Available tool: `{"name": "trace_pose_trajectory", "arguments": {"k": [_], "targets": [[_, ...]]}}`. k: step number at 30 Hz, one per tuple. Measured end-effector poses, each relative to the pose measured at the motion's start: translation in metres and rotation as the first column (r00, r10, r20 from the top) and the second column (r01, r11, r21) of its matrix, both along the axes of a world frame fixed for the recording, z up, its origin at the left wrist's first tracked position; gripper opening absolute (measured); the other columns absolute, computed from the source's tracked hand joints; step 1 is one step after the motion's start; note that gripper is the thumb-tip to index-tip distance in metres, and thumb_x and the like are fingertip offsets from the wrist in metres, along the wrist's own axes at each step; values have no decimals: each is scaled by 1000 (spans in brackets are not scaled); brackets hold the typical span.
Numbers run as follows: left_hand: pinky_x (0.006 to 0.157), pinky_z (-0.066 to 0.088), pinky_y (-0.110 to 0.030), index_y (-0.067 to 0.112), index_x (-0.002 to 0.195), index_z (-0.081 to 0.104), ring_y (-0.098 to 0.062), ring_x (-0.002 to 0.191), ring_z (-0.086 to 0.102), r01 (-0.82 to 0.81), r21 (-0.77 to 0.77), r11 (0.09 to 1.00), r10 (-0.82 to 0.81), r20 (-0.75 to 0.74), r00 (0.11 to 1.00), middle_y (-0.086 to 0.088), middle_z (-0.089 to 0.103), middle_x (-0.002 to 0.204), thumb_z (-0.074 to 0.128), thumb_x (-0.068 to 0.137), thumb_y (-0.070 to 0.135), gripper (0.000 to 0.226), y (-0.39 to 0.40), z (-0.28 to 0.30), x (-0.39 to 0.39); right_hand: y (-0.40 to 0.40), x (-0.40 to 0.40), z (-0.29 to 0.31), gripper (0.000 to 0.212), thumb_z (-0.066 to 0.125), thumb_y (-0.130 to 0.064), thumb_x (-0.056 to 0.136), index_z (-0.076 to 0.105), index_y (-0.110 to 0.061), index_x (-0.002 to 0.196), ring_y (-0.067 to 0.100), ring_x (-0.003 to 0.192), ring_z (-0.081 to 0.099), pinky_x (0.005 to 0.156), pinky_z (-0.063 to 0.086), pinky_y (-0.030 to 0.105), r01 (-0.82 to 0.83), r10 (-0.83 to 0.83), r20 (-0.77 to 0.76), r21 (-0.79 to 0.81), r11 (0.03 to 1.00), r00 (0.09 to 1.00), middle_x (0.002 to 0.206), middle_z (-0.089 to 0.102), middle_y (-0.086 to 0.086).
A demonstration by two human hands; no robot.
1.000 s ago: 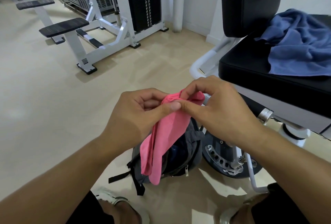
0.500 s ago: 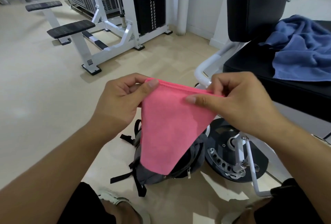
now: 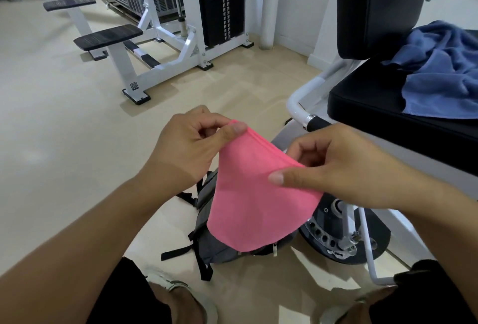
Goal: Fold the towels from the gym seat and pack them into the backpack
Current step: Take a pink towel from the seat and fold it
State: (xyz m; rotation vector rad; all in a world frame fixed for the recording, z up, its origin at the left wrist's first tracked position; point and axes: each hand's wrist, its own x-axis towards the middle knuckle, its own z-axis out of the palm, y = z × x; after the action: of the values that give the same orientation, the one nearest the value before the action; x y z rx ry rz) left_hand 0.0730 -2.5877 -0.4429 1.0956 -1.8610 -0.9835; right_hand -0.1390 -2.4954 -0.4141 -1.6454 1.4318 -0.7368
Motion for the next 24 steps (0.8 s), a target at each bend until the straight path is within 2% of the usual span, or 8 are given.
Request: {"name": "trace_pose_trajectory", "arguments": {"k": [2, 6, 8, 10, 14, 18, 21, 24], "targets": [[52, 35, -17, 30, 81, 76, -13, 57, 44, 41, 34, 999, -42, 29, 999, -25, 60, 72, 62, 81, 52, 26, -2, 2, 2, 3, 11, -9, 26, 82, -39, 78, 71, -16, 76, 22, 52, 58, 52, 45, 25, -14, 15, 67, -16, 1000, 998, 65, 69, 8], [54, 46, -19, 17, 80, 62, -9, 56, 56, 175, 107, 979, -179, 36, 983, 2, 62, 61, 55, 100, 38, 30, 1, 5, 4, 10, 35, -22, 16, 77, -29, 89, 74, -21, 102, 14, 71, 73, 70, 61, 37, -153, 144, 125, 71, 986, 982, 87, 76, -2], [56, 41, -18, 12, 76, 53, -8, 58, 47, 176, 69, 982, -178, 29, 984, 5, 48, 61, 53, 101, 34, 34, 1, 3, 6, 13, 37, -19, 34, 76, -33, 89, 70, -29, 122, 8, 84, 73, 80, 58, 29, -276, 277, 17, 132, 952, 961, 105, 74, -17], [53, 31, -19, 12, 71, 45, -8, 57, 36, 155, -21, 988, -151, 109, 982, 8, 37, 61, 60, 93, 36, 36, 1, 3, 9, 14, 34, -13, 34, 77, -36, 88, 71, -33, 121, -3, 88, 70, 81, 53, 15, -341, 366, -88, 217, 915, 927, 102, 71, -31], [56, 36, -21, 23, 76, 45, -13, 57, 39, 201, -194, 960, -127, 339, 932, 6, 46, 63, 72, 86, 12, 32, -2, 6, 19, 1, 16, -26, 10, 76, -41, 88, 75, -32, 93, -9, 79, 66, 70, 47, 12, -80, 102, -402, 71, 994, 910, 83, 73, -25], [81, 52, -33, 41, 107, 60, -16, 90, 64, 245, -233, 941, -160, 332, 930, 12, 65, 96, 76, 85, 11, 40, -5, 11, 24, -15, 7, -45, 32, 79, -47, 82, 67, -38, 110, -8, 93, 62, 77, 48, 11, 174, -204, -297, -123, 977, 933, 101, 67, -26], [79, 51, -19, 38, 108, 63, -13, 89, 66, 283, -266, 922, -211, 267, 940, 11, 67, 94, 70, 81, 1, 47, 0, 15, 21, -20, 9, -50, 62, 77, -54, 81, 54, -44, 137, -11, 118, 54, 99, 46, 18, 111, -141, -251, -131, 985, 958, 130, 60, -27], [73, 51, -15, 33, 104, 63, -13, 81, 68, 297, -285, 911, -247, 197, 949, 9, 71, 89, 61, 72, 0, 47, 9, 16, 16, -21, 17, -50, 60, 78, -56, 80, 57, -42, 136, -8, 127, 51, 109, 43, 25, -11, -12, -224, -100, 995, 975, 135, 60, -26]]}}
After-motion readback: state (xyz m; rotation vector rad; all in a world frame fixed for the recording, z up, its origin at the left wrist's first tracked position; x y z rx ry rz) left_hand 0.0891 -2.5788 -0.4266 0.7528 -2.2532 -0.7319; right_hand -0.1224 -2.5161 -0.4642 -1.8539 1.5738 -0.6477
